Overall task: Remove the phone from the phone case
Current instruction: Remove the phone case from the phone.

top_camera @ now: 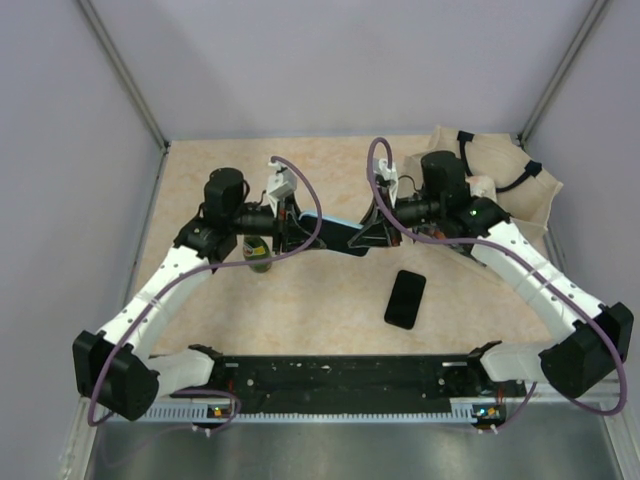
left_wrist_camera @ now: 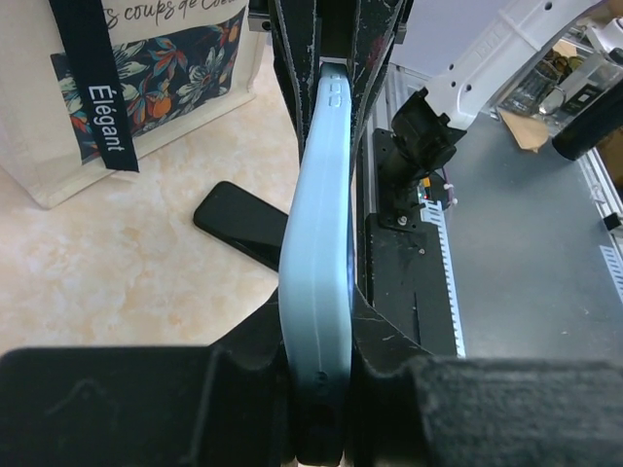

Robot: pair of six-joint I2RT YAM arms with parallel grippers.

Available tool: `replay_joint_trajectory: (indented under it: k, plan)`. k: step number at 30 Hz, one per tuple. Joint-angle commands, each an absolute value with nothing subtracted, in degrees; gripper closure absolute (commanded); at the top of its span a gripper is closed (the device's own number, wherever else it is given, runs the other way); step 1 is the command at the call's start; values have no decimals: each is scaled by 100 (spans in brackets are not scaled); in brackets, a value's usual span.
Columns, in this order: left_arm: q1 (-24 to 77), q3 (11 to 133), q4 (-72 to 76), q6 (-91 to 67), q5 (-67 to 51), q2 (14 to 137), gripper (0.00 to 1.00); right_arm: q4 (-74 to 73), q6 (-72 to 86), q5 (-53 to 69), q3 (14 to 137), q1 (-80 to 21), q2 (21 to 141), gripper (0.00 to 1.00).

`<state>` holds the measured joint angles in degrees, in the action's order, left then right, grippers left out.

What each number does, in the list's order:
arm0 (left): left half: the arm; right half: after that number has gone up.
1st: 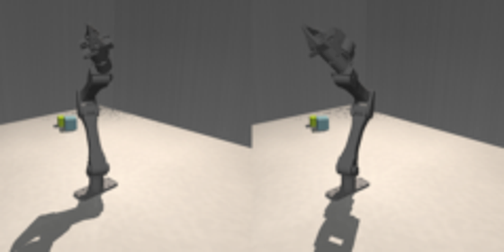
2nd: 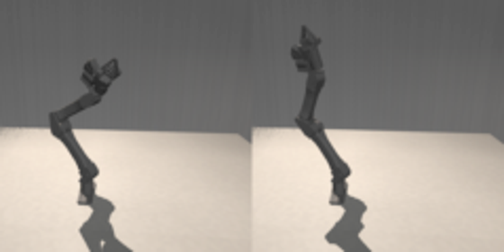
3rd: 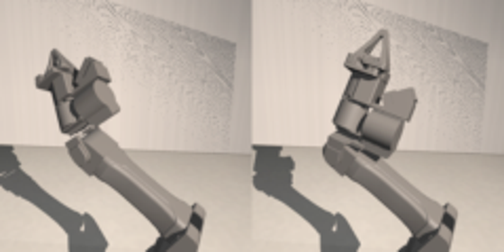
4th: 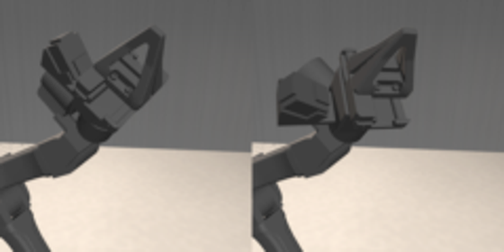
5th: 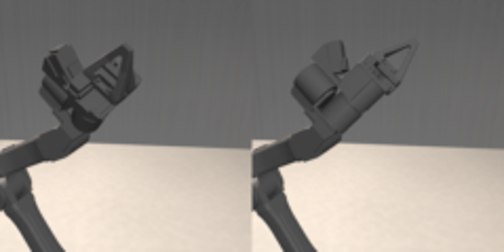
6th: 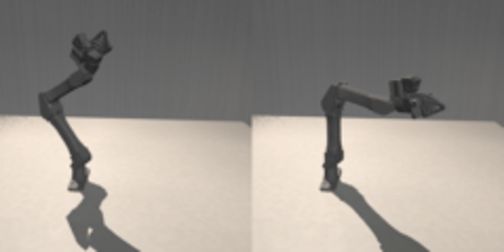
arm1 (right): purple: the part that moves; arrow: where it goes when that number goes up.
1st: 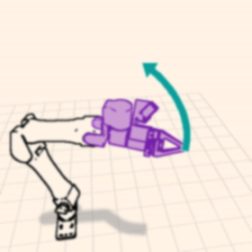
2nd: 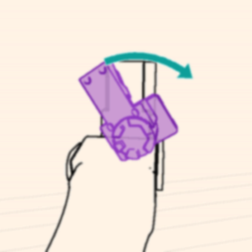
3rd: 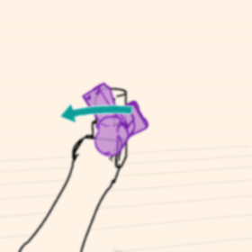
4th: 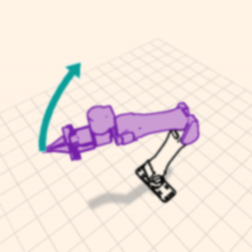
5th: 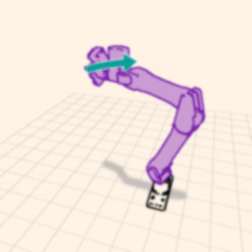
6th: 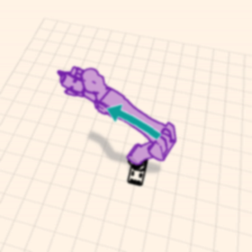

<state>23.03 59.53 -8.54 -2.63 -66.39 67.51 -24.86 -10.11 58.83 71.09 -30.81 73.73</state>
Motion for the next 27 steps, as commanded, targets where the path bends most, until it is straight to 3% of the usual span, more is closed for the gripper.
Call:
replay_joint_trajectory:
  k: [1, 5, 8, 13, 14, 15, 27]
  plan:
    - [2312, 6011, -684, -115, -6574, 6732, 100, -1907, -853, 6161, 6970, -2997, 7093, 100]
    - [2329, 6170, -1334, 508, -6565, 6732, 100, -1925, -826, 6135, 6926, -2988, 7040, 99]
    - [2417, 6459, -1966, 1026, -6478, 6741, 100, -1942, -835, 6100, 6882, -2980, 7031, 71]
    - [2820, 7188, -3434, 2213, -5969, 6987, 100, -2057, -923, 5959, 6891, -2980, 7101, 50]
    - [2882, 7311, -3663, 2354, -5889, 7040, 100, -2074, -940, 5942, 6865, -2988, 7110, 38]
    - [2918, 7426, -3804, 2408, -5836, 7092, 100, -2092, -958, 5941, 6856, -2997, 7119, 33]
    - [3103, 8218, -4667, 2883, -5265, 7471, 100, -2171, -1292, 5695, 6451, -3217, 7145, 33]
